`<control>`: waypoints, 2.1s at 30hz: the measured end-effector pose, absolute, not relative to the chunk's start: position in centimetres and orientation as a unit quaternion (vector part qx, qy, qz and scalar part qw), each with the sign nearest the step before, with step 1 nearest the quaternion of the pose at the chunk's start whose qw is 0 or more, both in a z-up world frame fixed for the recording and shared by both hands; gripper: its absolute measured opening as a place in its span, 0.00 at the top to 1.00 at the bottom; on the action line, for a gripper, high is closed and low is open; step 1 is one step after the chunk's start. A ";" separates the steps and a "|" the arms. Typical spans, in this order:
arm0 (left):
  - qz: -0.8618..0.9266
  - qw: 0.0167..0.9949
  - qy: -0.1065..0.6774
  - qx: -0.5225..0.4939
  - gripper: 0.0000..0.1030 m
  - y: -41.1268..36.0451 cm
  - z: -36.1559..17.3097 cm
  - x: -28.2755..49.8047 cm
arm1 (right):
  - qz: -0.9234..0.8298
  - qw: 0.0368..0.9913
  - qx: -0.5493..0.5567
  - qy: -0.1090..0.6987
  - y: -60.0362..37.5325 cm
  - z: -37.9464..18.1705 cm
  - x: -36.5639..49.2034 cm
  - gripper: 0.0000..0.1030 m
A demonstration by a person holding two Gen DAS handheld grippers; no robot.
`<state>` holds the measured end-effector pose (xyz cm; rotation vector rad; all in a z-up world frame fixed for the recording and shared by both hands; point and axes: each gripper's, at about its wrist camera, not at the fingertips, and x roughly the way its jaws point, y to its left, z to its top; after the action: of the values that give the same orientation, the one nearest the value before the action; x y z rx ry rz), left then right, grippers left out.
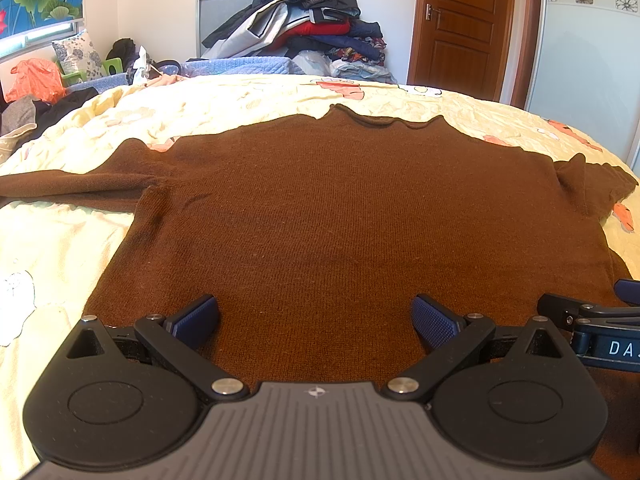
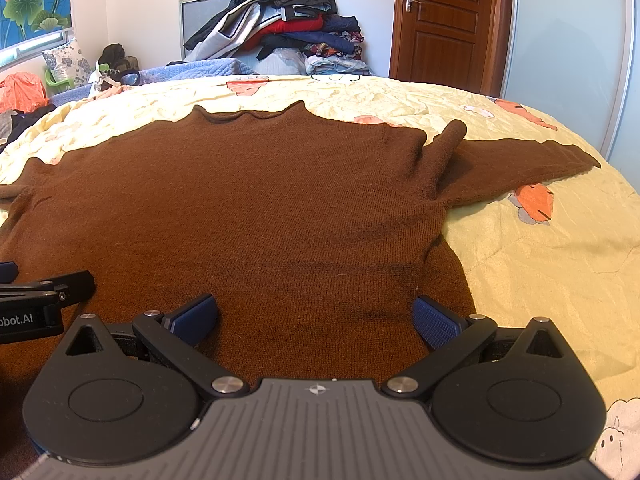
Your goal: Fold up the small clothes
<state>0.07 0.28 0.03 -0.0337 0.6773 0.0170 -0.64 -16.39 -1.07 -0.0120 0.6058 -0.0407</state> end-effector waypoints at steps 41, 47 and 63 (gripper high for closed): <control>0.009 0.942 0.336 -0.007 0.00 -0.2 0.0 0.1 | 0.052 0.950 0.067 0.302 -18.4 1.0 -0.2 0.00; 0.008 0.942 0.336 -0.008 0.00 -0.2 0.1 0.1 | 0.058 0.977 0.120 0.169 -25.4 7.1 0.8 0.00; 0.007 0.942 0.337 -0.009 0.00 -0.3 0.0 0.3 | -0.158 0.846 0.480 0.170 -58.2 0.4 13.8 0.13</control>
<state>0.32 -0.25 0.04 -0.0177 0.6867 0.0135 13.84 -58.20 0.44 1.0127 0.3586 -0.3331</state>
